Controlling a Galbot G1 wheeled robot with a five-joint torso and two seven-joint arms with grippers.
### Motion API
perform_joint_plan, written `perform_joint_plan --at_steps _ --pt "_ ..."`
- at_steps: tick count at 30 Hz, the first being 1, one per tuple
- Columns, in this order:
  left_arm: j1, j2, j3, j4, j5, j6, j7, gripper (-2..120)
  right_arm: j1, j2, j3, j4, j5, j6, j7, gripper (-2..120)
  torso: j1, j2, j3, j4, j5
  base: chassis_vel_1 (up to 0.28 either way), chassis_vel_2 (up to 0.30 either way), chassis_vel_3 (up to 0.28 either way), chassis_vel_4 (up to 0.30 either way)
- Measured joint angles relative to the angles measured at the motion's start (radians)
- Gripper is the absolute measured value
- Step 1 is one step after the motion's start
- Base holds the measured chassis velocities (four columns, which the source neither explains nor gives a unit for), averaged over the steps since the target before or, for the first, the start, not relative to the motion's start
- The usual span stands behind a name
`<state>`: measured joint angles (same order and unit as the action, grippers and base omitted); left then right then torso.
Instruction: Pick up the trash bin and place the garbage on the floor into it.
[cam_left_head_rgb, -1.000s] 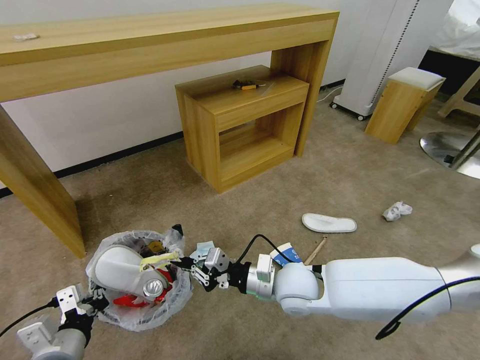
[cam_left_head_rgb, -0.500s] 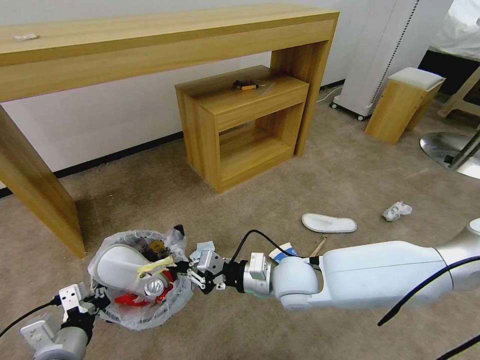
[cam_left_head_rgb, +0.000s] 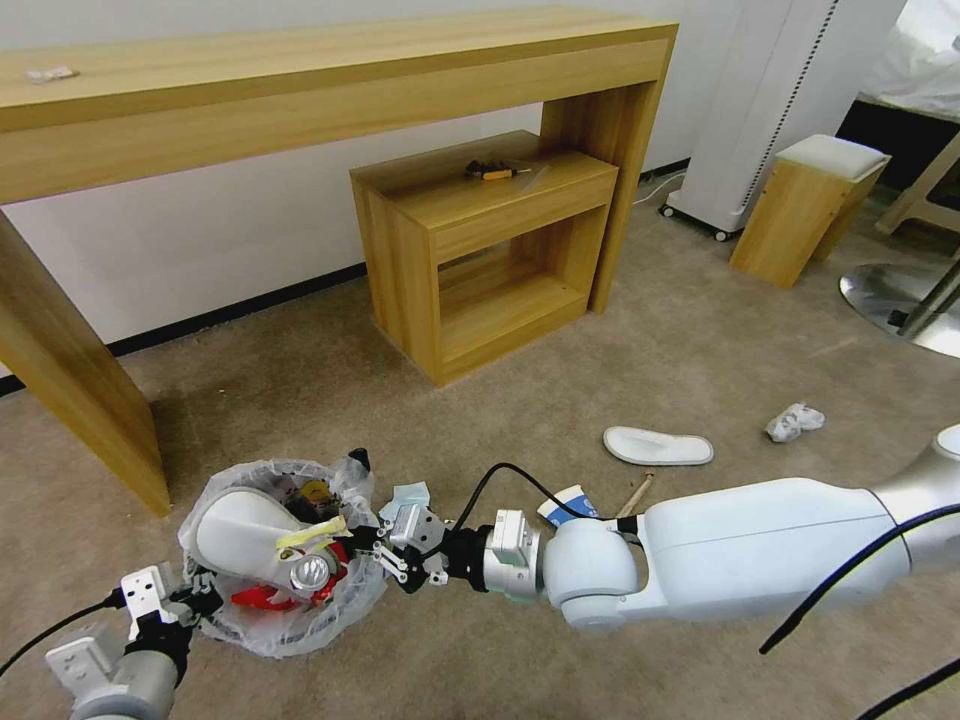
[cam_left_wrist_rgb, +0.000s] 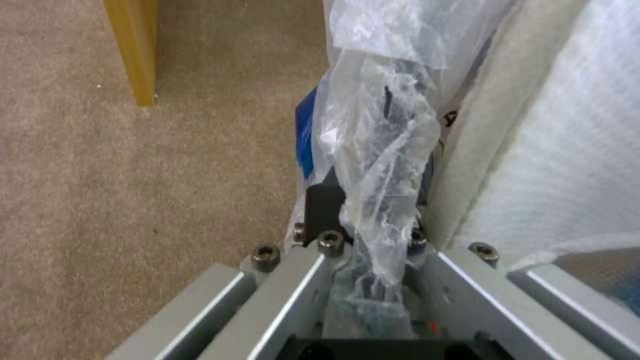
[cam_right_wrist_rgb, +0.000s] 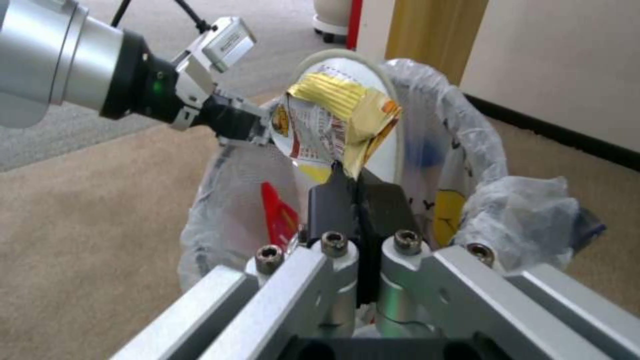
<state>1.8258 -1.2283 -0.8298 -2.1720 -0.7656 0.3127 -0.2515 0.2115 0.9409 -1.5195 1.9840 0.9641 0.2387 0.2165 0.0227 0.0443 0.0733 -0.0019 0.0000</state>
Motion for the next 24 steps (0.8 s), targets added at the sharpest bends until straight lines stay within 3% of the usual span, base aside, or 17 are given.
perform_joint_plan --at_steps 4,9,11,13,15,23,24 --pt "0.0 0.0 0.001 -0.001 -0.001 0.0 0.0 0 -0.002 0.011 -0.003 0.001 0.002 -0.005 0.018 0 0.0 0.0 0.0 0.0 0.0 0.0 0.0 0.0 0.0" --pt "0.0 -0.001 0.001 -0.002 -0.002 0.0 0.0 0 -0.007 0.015 -0.004 0.005 0.005 -0.012 0.024 13 0.0 0.0 0.0 0.0 0.0 0.0 0.0 0.0 0.0" --pt "0.0 -0.001 0.002 -0.002 -0.003 0.0 0.0 0 -0.015 0.016 -0.003 0.005 0.006 -0.013 0.028 25 0.0 0.0 0.0 0.0 0.0 0.0 0.0 0.0 0.0" --pt "0.0 -0.001 0.002 -0.002 -0.003 0.0 0.0 0 -0.016 0.016 -0.003 0.005 0.006 -0.014 0.029 27 0.0 0.0 0.0 0.0 0.0 0.0 0.0 0.0 0.0" --pt "0.0 0.0 0.003 -0.002 -0.005 0.0 0.0 0 -0.023 0.014 0.001 0.006 0.007 -0.019 0.035 39 0.0 0.0 0.0 0.0 0.0 0.0 0.0 0.0 0.0" --pt "0.001 0.0 0.003 0.007 -0.005 -0.003 0.0 0 -0.038 0.009 0.016 0.006 0.008 -0.021 0.038 63 0.0 0.0 0.0 0.0 0.0 0.0 0.0 0.0 0.0" --pt "0.001 -0.001 0.004 0.01 -0.003 -0.003 0.001 0 -0.044 0.007 0.023 0.006 0.008 -0.021 0.038 71 0.0 0.0 0.0 0.0001 0.0 0.0 0.0 0.0 0.0"
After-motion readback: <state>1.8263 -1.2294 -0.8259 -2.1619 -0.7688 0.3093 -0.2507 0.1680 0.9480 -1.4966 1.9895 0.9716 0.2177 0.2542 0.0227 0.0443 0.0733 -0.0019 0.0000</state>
